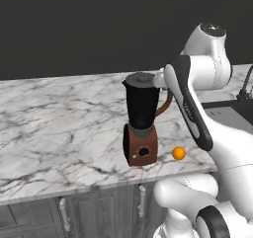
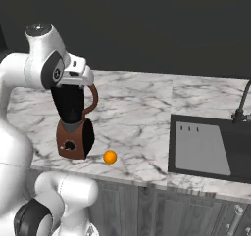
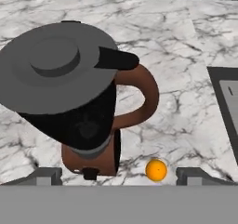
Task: Open the blender lid, put the orange in the blender, close the lid, and start the blender.
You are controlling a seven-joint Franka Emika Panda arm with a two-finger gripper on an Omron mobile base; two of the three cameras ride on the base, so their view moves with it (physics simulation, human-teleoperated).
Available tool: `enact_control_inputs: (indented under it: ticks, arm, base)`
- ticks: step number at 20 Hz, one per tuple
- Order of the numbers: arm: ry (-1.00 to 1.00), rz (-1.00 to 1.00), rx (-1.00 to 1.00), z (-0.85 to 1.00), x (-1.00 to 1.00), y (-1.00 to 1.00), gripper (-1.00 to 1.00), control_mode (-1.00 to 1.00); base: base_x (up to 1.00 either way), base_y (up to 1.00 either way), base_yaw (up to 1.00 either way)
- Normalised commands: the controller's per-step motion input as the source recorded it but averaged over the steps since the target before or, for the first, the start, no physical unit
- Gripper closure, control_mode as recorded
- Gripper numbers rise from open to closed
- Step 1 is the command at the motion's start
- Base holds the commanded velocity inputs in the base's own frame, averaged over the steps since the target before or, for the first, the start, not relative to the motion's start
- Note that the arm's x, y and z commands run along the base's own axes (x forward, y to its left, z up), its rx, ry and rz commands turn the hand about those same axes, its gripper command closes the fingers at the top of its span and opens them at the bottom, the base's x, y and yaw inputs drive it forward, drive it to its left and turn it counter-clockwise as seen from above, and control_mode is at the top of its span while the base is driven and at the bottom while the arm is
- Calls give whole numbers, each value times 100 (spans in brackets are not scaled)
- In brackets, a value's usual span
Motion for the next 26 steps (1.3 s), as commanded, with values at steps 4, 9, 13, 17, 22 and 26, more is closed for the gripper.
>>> enact_control_inputs:
  ticks: [4,9,13,17,22,26]
  arm:
    - [0,0,-7,85,6,78,-100,-100]
    - [8,2,-1,3,58,52,-100,-100]
    - [1,0,0,-28,42,5,-100,-100]
    - [6,0,0,-38,43,5,-100,-100]
    - [4,0,1,-41,17,0,-100,-100]
    - [2,0,3,-12,15,-2,-100,-100]
  base:
    - [0,0,0]
    - [0,0,0]
    - [0,0,0]
    - [0,0,0]
    - [0,0,0]
    - [0,0,0]
